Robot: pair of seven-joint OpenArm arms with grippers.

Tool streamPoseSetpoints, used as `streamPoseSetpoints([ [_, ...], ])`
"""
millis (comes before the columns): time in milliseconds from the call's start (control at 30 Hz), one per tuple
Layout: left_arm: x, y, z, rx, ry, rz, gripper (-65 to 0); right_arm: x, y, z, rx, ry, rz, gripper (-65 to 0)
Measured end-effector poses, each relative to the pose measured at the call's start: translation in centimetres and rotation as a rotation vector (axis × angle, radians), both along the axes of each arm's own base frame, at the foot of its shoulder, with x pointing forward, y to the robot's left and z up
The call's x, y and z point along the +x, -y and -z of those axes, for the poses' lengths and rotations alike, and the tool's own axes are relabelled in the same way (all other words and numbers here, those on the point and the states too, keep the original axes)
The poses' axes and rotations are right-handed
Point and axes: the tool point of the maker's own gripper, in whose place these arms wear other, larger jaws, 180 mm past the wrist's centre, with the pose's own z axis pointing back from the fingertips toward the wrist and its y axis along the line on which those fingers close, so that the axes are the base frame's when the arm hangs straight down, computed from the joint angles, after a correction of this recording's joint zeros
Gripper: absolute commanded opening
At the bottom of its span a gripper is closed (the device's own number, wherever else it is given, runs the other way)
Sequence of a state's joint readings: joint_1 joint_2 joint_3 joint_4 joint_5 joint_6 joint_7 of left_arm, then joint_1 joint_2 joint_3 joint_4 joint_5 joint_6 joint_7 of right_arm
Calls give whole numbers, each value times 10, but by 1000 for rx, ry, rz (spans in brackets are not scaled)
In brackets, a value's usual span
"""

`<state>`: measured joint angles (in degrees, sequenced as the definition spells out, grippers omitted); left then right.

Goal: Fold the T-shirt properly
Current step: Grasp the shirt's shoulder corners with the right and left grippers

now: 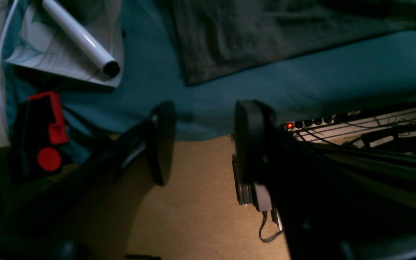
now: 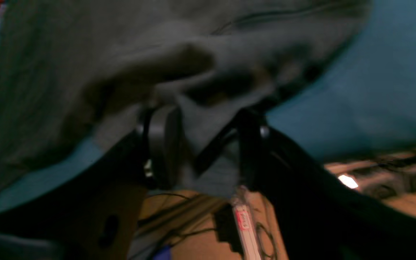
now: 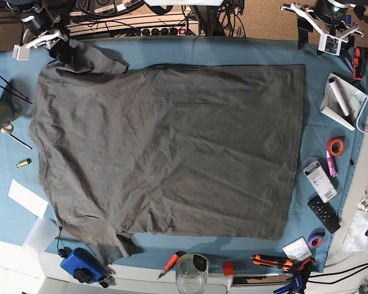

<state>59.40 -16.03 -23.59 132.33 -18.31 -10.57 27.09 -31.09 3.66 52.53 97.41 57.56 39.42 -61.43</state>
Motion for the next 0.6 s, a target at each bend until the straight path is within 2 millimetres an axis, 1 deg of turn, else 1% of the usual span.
streamPoseSetpoints([
  [200, 1, 0, 0, 0, 4, 0, -379, 1, 4, 1, -20, 1, 14, -378],
  [267, 2, 0, 0, 0, 4, 0, -379, 6, 4, -1, -21, 13, 13, -378],
  [333, 1, 0, 0, 1, 3, 0, -379, 16, 1, -2, -18, 33, 4, -378],
  [400, 2, 0, 0, 1, 4, 0, -379, 25, -9, 2, -15, 30, -36, -378],
  [500, 2, 0, -1, 0, 5, 0, -379, 33, -33, 10, 12, 16, -111, -378],
  [533, 2, 0, 0, 1, 4, 0, -379, 35, -38, 10, 20, 20, -124, -378],
  [600, 2, 0, 0, 0, 4, 1, -379, 37, -42, 11, 24, 21, -134, -378],
])
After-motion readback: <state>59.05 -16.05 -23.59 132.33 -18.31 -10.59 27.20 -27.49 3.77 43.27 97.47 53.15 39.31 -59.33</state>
